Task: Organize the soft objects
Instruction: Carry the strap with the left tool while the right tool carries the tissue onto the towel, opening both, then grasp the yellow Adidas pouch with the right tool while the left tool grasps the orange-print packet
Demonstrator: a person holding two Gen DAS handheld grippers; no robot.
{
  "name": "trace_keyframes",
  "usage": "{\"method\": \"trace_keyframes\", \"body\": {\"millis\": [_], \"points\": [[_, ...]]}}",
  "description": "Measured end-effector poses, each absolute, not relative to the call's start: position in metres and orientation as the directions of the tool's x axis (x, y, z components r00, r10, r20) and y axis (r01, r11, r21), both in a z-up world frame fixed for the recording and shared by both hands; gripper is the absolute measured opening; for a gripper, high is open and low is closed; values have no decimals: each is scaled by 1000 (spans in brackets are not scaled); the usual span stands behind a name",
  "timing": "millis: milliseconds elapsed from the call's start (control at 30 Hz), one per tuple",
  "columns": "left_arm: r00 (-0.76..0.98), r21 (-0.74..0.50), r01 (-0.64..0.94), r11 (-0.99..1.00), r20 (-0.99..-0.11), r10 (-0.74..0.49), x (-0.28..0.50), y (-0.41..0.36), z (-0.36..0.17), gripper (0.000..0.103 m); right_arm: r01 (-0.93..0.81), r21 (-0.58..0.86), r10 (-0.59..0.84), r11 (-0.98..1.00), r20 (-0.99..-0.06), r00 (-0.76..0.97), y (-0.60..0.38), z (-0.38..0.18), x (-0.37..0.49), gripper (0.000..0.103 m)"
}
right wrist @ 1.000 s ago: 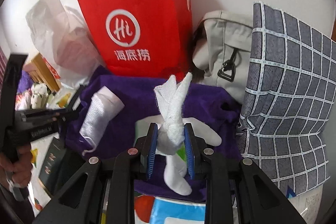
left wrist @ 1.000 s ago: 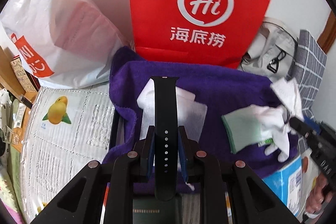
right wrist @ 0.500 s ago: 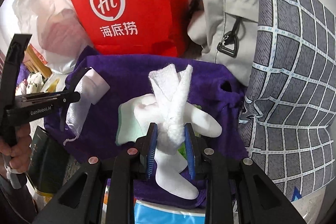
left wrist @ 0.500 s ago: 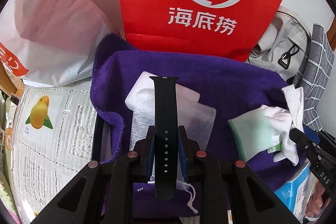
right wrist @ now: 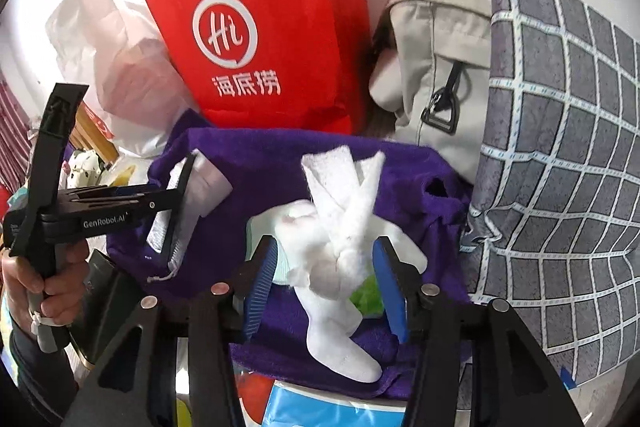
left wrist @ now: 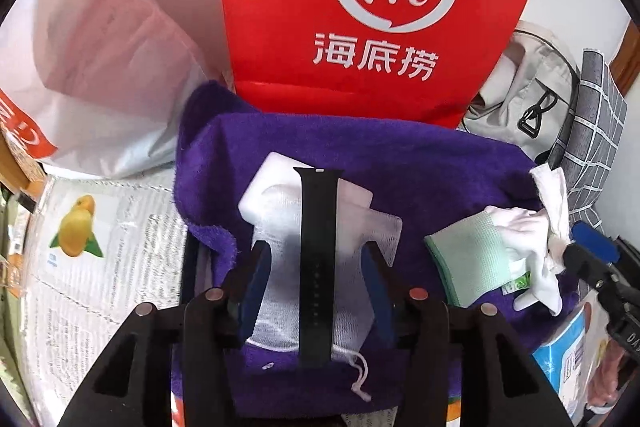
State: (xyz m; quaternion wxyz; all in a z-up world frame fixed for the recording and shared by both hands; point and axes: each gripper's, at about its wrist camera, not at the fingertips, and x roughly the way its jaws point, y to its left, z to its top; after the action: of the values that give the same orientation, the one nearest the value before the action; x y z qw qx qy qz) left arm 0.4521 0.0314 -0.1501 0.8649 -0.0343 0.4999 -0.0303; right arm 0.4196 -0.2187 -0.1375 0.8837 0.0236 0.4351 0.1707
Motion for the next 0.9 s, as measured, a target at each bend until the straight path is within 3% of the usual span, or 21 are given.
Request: {"method": "trace_keyframes", "body": {"millis": [333, 467, 700, 900], "points": [[518, -64, -4, 998, -854, -53, 401, 47, -122, 45, -260, 233, 348, 937, -696, 628, -217, -104, 379, 50], [525, -41, -17, 999, -850, -26, 364, 53, -113, 49, -278, 273, 389, 921, -682, 619, -203, -99, 345, 52], [526, -53, -68, 996, -851, -9, 297, 76, -111, 53, -341, 262, 419, 903, -709, 567, -167, -110, 274, 66], [507, -85, -111, 990, -862, -17, 254, 96, -124, 53, -352, 237, 395, 906, -775, 493, -138, -147, 228, 66]]}}
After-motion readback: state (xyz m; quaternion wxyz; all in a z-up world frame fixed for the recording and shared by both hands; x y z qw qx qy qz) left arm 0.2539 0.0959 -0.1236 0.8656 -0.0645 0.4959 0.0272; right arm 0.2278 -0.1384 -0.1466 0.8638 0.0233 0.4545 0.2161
